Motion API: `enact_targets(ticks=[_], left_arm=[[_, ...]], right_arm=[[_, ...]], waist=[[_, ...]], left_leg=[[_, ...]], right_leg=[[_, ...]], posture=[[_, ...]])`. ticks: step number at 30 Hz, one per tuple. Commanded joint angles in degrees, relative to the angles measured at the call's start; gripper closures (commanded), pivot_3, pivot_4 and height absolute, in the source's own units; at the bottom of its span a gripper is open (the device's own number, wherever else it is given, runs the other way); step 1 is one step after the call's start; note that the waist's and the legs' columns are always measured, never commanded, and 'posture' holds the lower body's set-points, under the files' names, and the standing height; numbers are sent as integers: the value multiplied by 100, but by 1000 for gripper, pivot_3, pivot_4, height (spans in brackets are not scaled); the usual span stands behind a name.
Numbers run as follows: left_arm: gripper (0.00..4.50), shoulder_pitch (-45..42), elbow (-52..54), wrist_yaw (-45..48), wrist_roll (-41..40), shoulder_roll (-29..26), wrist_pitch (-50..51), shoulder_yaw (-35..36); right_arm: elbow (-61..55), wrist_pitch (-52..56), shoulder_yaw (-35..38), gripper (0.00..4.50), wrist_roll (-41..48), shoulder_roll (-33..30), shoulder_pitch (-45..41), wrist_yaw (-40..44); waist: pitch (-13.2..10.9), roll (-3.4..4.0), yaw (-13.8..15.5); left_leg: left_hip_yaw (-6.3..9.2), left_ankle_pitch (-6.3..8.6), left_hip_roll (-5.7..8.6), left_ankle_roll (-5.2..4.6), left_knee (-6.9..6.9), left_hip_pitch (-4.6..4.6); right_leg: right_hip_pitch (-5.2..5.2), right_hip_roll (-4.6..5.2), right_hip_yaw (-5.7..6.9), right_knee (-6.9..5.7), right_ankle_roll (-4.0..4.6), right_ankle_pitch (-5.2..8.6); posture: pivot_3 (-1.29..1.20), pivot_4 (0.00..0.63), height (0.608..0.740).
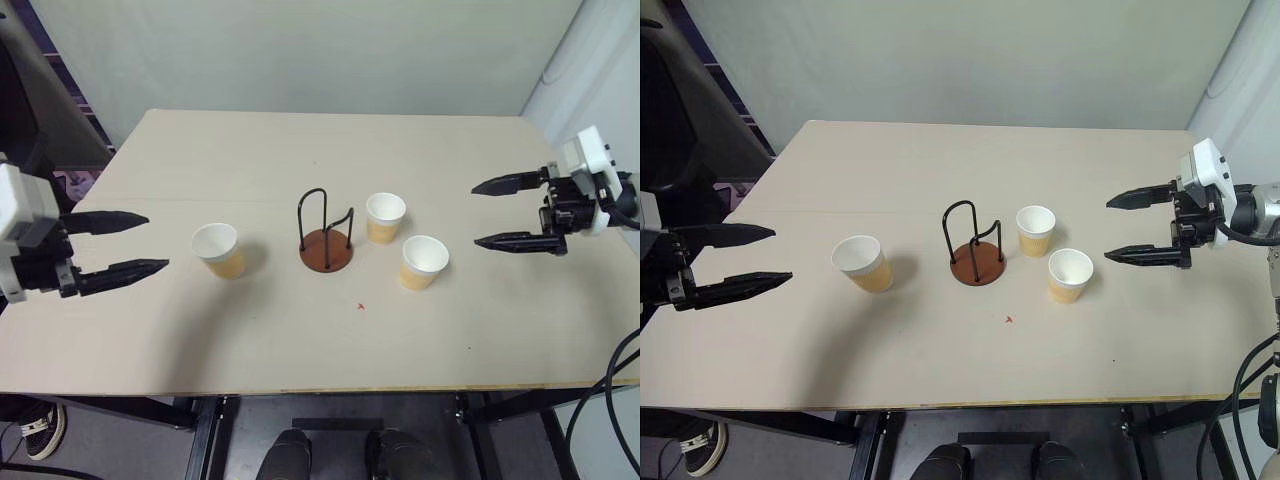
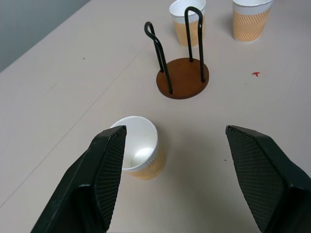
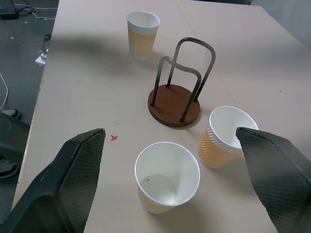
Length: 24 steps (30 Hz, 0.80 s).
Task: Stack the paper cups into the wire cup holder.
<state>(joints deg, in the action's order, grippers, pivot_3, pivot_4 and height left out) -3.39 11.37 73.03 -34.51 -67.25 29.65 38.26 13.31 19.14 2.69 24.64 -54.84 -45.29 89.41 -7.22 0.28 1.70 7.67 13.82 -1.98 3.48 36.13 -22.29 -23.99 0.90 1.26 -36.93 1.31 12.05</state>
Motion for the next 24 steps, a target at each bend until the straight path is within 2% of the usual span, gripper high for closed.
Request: enact_targets(ticks=[1,5,8,12,14,18,24], left_arm=[[1019,-106,39,-89,-15,-22,-46,62],[1019,-250,85,-168,-86,-17,-29,-41],[1019,-688,321,-341,-422,38,100,-202],[1019,-1264,420,-654,-478,180,175,-883],[1019,-1656,397,-1052,-279,430,155,-1430],[1019,-2547,62,-2127,900,1261,-144,-2830],[1019,-3234,-436,-3095,1645,2535,-51,-3789]], right_arm=[[-126,-29,142,0,57,-61,-44,-42],[-128,-25,136,0,62,-44,-44,-65],[-146,-20,146,0,72,-35,-41,-97],[-259,13,239,0,108,-67,37,-193],[-313,39,287,0,143,-79,83,-228],[-509,116,337,0,206,-52,161,-363],[-844,283,442,0,318,-102,350,-531]], waist=[[0,0,0],[0,0,2],[0,0,10],[-1,1,24],[-2,6,31],[-2,5,53],[-6,-2,46]], left_leg=[[0,0,0,0,0,0],[0,0,0,0,0,0],[1,0,1,0,0,1],[0,-1,3,0,2,0],[-4,0,5,0,1,-2],[-3,-7,6,1,4,7],[-18,-9,13,-2,21,-3]], right_leg=[[0,0,0,0,0,0],[0,0,0,1,0,0],[0,0,0,0,0,0],[1,2,1,1,-10,-7],[3,6,0,-1,-21,-13],[2,7,1,-2,-22,-15],[4,18,1,10,-72,-47]], posture=[[0,150,740],[0,150,740],[0,150,740],[0,150,740],[0,150,740],[0,150,740],[0,150,740]])
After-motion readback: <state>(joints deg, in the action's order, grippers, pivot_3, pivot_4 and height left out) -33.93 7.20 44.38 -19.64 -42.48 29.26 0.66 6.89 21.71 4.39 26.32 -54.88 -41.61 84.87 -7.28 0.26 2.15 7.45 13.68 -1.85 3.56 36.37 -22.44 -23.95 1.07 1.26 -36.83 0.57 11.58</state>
